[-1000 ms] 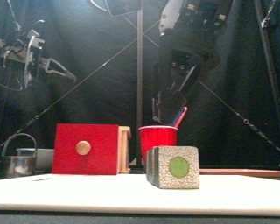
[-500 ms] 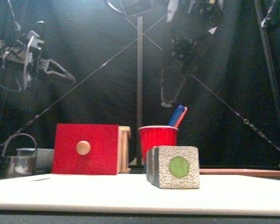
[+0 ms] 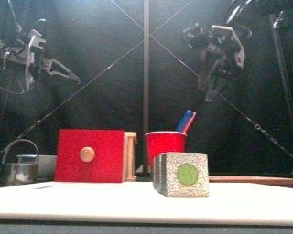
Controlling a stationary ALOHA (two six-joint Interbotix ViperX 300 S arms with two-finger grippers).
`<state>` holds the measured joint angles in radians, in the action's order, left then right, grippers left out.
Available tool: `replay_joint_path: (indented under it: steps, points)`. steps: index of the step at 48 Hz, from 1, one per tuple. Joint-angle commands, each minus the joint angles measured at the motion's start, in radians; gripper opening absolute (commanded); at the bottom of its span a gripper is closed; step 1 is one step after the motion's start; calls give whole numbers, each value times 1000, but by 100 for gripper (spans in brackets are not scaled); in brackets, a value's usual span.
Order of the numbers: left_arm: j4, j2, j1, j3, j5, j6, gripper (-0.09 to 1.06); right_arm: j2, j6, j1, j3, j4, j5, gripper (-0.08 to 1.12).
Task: Place sushi on board then cut the sushi with the knife then place the pieces on the plate
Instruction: Pick knife at handle with right hand
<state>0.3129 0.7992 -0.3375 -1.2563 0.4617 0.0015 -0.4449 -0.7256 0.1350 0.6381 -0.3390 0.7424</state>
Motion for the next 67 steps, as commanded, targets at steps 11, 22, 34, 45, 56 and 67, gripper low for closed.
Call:
replay_joint_path:
  steps: [11,22,34,45,56,67]
  points:
    - [-2,-3,-5,23,11,0,10,-23,201,267,-38,242,21,95]
    - [-2,-3,-14,23,11,0,10,44,445,383,-110,466,41,95]
    - [-3,-3,-26,21,11,2,10,109,505,430,-132,551,3,95]
    - [-8,-3,-81,9,11,2,10,213,508,430,-202,566,32,95]
    - [-14,-3,-89,-9,11,2,10,288,497,426,-255,600,54,95]
    - [-14,-3,-91,-8,12,2,10,356,499,433,-330,606,202,95]
